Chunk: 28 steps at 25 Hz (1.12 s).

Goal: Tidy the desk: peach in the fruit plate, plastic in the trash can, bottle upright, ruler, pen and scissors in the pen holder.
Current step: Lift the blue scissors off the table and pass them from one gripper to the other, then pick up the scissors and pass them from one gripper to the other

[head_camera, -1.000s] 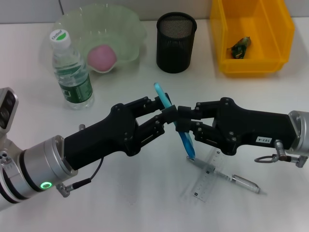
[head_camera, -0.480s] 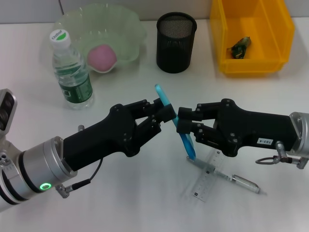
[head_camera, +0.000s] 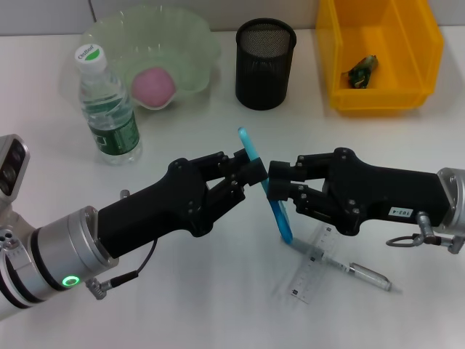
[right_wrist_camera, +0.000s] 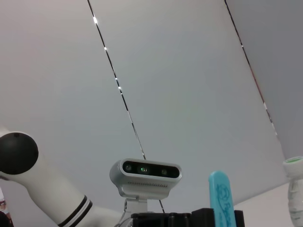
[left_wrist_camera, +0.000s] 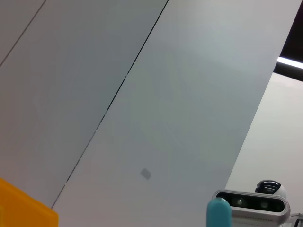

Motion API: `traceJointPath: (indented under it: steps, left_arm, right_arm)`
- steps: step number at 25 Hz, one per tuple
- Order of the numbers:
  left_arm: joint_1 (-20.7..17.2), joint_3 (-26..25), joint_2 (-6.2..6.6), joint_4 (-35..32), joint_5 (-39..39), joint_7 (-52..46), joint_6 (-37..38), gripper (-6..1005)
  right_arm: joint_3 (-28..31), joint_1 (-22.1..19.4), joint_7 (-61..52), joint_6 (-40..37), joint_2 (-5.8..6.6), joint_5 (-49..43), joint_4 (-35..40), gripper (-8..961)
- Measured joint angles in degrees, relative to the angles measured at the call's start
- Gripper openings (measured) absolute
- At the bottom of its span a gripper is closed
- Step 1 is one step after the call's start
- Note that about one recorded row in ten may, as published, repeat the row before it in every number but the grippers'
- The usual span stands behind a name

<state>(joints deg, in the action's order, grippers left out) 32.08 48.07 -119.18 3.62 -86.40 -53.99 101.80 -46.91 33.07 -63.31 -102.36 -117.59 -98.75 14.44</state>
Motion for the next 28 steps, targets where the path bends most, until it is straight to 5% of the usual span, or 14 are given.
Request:
traceJointPath:
  steps: [7, 17, 28]
  left_arm:
    - [0.0, 0.0, 0.01, 0.0, 0.0, -0.1, -0.1, 216]
    - [0.0, -0.2, 0.01, 0.0, 0.4, -0.2, -0.1, 216]
    - [-0.4, -2.1, 0.01, 0.4, 0.6, -1.0, -0.5, 216]
  right_arm:
    - [0.0, 0.0, -0.9, -0.3, 0.27, -0.3, 0.6, 213]
    - [0.5, -0.9, -1.1, -1.0, 0.59, -0.7, 1.8, 546]
    - [2.7, -9.3, 10.9, -6.6, -0.31, -0.1, 5.6, 647]
